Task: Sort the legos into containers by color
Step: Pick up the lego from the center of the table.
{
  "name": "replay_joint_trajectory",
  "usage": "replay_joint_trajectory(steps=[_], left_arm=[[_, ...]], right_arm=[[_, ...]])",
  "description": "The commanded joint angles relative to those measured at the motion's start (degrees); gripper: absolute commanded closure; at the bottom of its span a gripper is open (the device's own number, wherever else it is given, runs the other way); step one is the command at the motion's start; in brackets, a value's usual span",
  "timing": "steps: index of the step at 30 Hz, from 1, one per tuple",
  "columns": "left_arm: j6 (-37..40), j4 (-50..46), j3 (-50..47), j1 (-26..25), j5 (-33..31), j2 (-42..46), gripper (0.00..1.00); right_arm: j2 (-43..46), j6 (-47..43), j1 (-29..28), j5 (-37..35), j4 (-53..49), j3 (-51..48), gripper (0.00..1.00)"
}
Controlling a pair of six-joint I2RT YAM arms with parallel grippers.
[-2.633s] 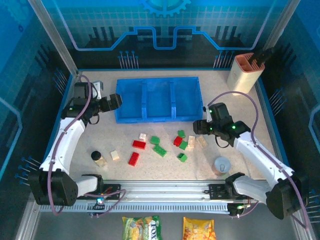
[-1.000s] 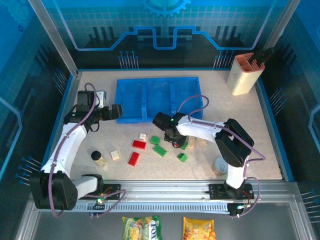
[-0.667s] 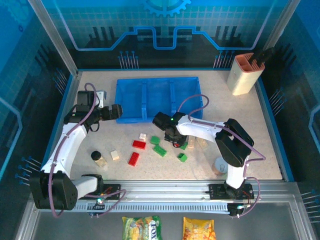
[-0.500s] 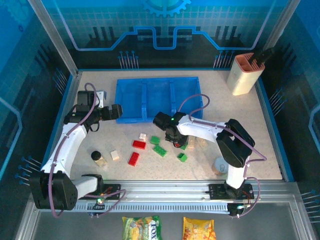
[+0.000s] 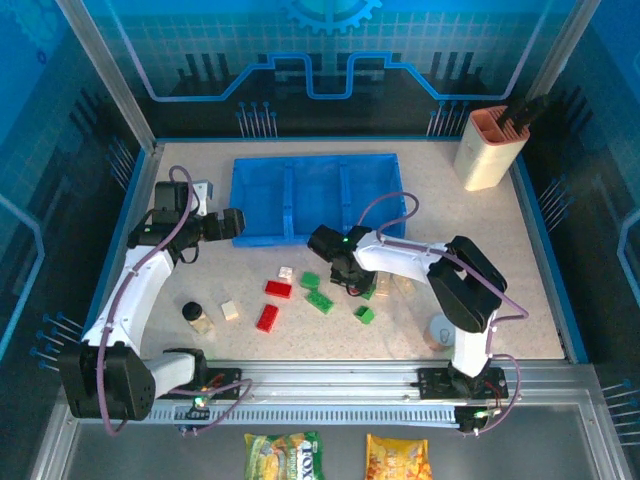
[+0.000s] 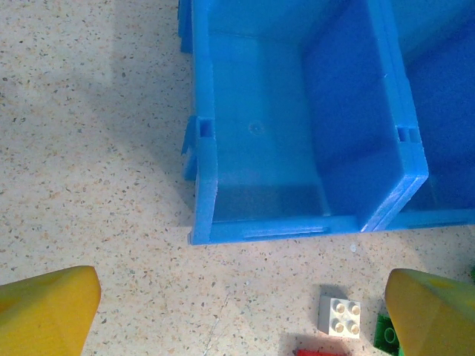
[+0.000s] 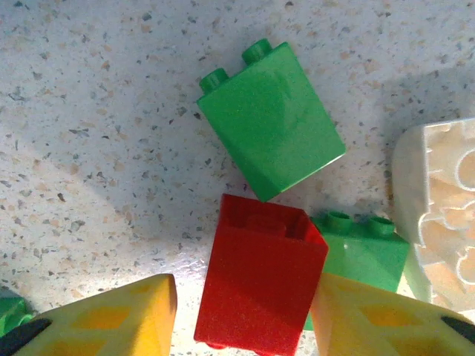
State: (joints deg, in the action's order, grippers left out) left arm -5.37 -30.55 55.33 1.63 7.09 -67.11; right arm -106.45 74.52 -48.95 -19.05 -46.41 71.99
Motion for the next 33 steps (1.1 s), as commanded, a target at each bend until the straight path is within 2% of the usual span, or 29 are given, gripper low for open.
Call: replay_joint_trajectory(steps=[1, 7, 13, 18, 26, 33], left_arm=[[1.64, 0.75, -0.40, -0.28, -0.58, 0.63, 0.01], [1.60, 0.75, -0.40, -0.34, -0.59, 0.49, 0.01], [1.67, 0.66, -0.40, -0.35, -0.84, 0.49, 0.01], [1.72, 0.75, -0.34, -0.33, -0.82, 0.51, 0.01], [1.87, 0.65, -0.17, -0.31, -1.28, 0.37, 0.01], [1.95, 0.66, -0.22, -0.31, -1.37, 0.35, 0.01]], right_arm=[[-0.82, -0.33, 0.55, -0.20, 0.10, -0.38, 0.51], [-1.05, -1.62, 0.45, -0.64, 0.03, 0.02, 0.63], [-0.99, -2.34, 0.34, -1.07, -0.56, 0.77, 0.69], [-0.14, -4.26, -0.15, -2.25, -2.63, 2.27, 0.69], [4.08, -15.98, 0.68, -2.82, -5.27, 3.77, 0.71], [10.05, -29.25, 4.81, -1.16, -5.62, 4.58, 0.70]])
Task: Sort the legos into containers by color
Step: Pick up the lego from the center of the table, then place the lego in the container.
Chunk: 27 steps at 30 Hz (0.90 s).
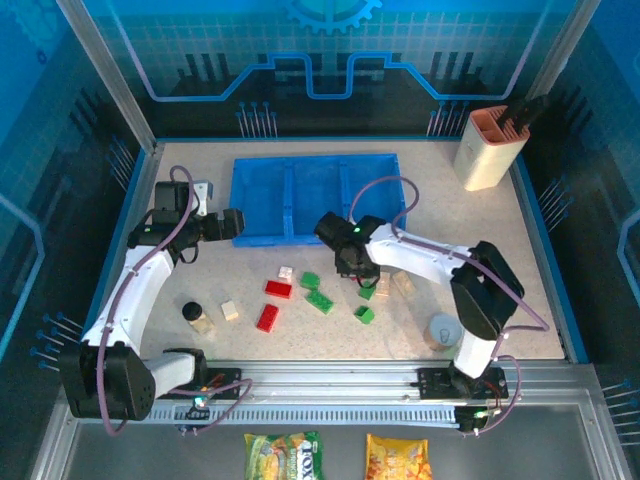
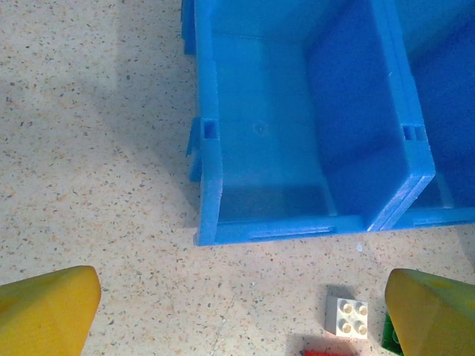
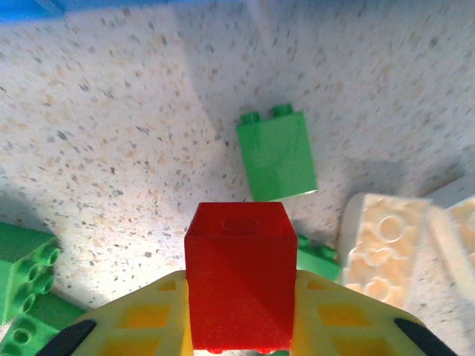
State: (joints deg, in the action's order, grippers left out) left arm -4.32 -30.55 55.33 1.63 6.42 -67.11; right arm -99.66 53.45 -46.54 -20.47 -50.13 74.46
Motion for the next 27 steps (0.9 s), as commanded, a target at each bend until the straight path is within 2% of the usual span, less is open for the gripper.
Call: replay_joint_trajectory(steps=[1, 10, 19, 27], left_arm=[[0.89, 0.64, -0.21, -0.31, -0.63, 0.37, 0.01], [1.07, 0.57, -0.32, -0.31, -1.04, 0.58, 0.01], [1.24, 0.76, -0.40, -0.29, -0.42, 0.73, 0.01], [1.20, 0.92, -0.49, -0.31, -0.36, 0.75, 0.01]], right_arm=[[3.69, -9.79, 3.31, 0.70, -1.98, 2.51, 0.70], [1.60, -22.22, 12.61, 2.28, -1.47, 9.53, 0.69], [-10.38, -30.67, 19.74, 5.25, 1.18, 21.70, 0.68], [-22.19, -33.92, 23.84, 7.79, 3.67, 30.65, 0.68]])
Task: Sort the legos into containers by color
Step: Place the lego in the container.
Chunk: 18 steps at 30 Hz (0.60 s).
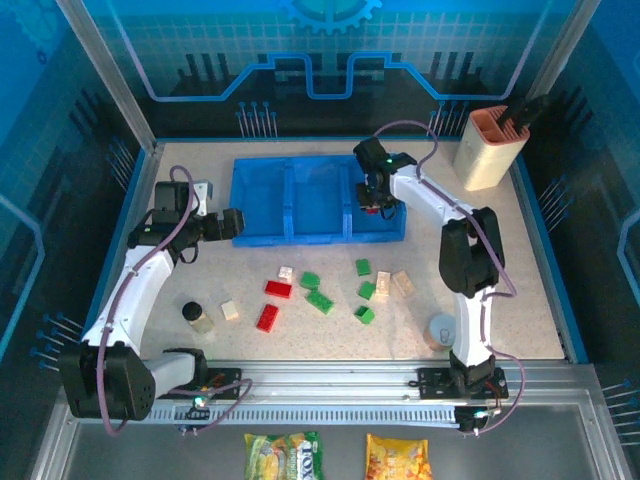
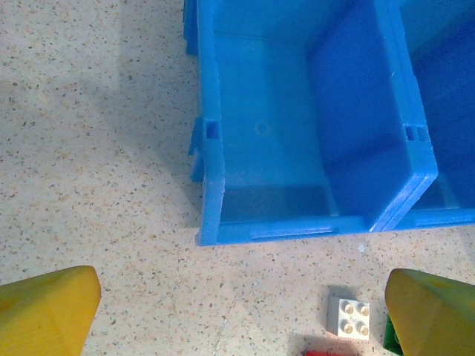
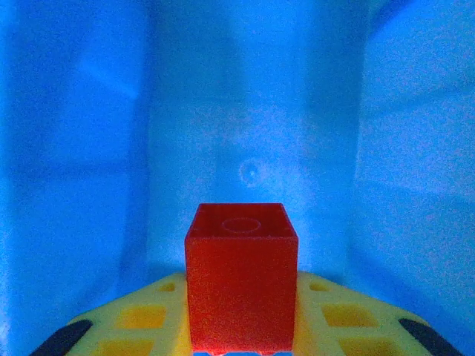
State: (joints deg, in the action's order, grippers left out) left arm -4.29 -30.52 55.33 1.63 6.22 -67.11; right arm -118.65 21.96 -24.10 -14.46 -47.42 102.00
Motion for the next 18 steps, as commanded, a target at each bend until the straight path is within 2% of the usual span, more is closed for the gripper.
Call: replay_joint_trajectory(steps=[1, 7, 18], left_arm=[[1.22, 0.90, -0.49, -0.29, -0.18, 0.75, 0.01], [1.21, 0.90, -0.57, -0.31, -0.21, 0.60, 0.01], [1.40, 0.55, -0.47, -0.30, -0.63, 0.58, 0.01]], right_arm=[[-4.58, -2.53, 1.80, 2.17, 1.15, 4.00, 0.68], [-9.75, -3.25, 3.40, 2.81, 2.03, 7.31, 0.68], [-13.78, -2.76, 3.90, 4.33, 2.31, 10.28, 0.64]])
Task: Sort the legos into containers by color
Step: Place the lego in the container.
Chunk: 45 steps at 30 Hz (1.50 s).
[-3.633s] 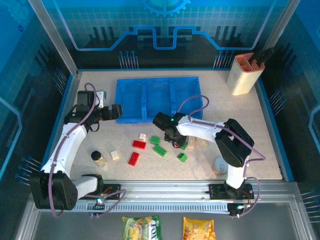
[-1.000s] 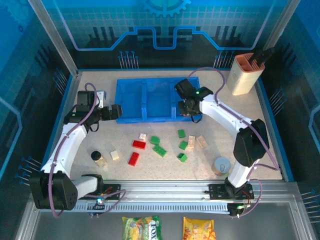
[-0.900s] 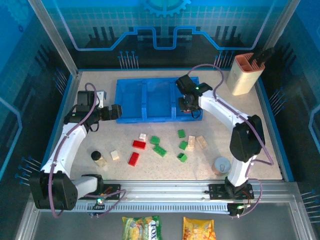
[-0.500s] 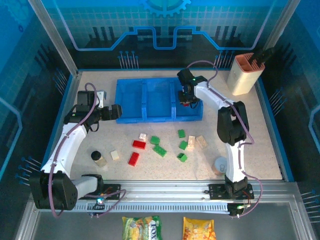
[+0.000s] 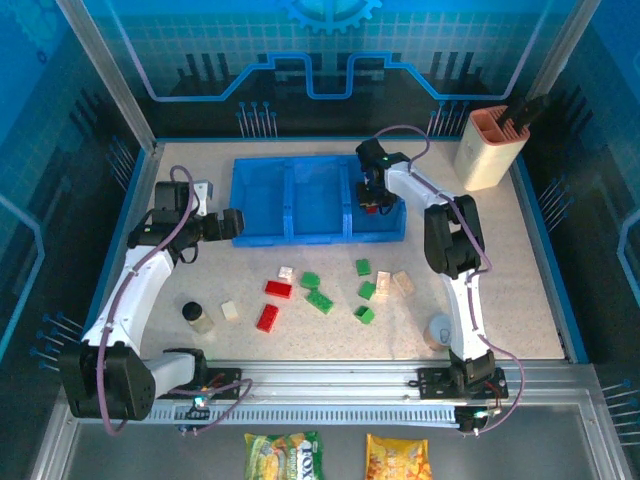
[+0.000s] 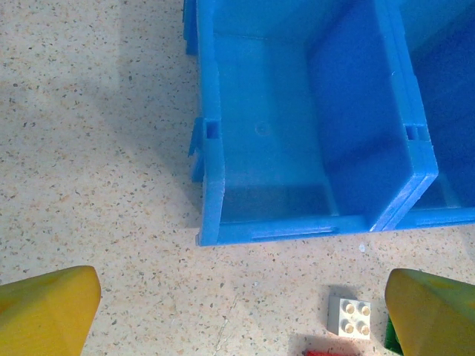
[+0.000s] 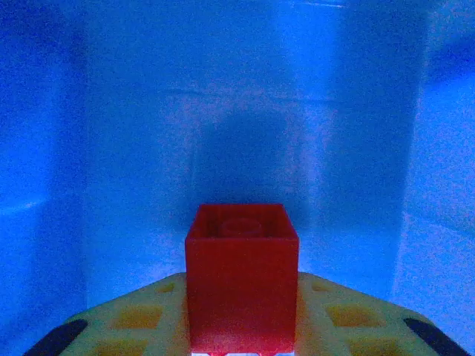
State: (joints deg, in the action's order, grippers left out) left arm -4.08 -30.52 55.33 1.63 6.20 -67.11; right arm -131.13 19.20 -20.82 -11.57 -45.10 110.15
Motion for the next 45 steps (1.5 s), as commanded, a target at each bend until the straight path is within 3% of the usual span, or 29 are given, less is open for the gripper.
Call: replay_joint_trajectory(steps=[1, 16, 25, 31, 37, 45], left_arm=[[1.18, 0.55, -0.40, -0.31, -0.64, 0.51, 0.01], [1.35, 0.29, -0.40, -0.23, -1.00, 0.84, 0.01], [-0.64, -2.61, 1.45, -0.40, -2.39, -0.19, 0.01], [-3.68, -4.87, 3.92, -1.02, 1.17, -0.30, 0.03], [-5.23, -11.67, 7.63, -5.52, 0.88, -3.03, 0.08], [-10.81, -13.96, 7.44, -17.82, -2.66, -6.63, 0.15]], right_arm=[[-1.48, 0.17, 0.62, 1.50, -0.21, 2.40, 0.64], [-0.04, 2.42, 0.54, 0.85, -3.05, 3.94, 0.53], [5.92, 2.41, -0.70, -0.18, -5.92, 3.34, 0.50], [12.17, 2.97, -1.92, -0.38, -6.31, -1.44, 0.49], [20.27, 3.89, -3.29, -0.15, -5.15, -9.30, 0.49], [31.60, 5.92, -3.61, 0.22, -2.99, -21.94, 0.49]])
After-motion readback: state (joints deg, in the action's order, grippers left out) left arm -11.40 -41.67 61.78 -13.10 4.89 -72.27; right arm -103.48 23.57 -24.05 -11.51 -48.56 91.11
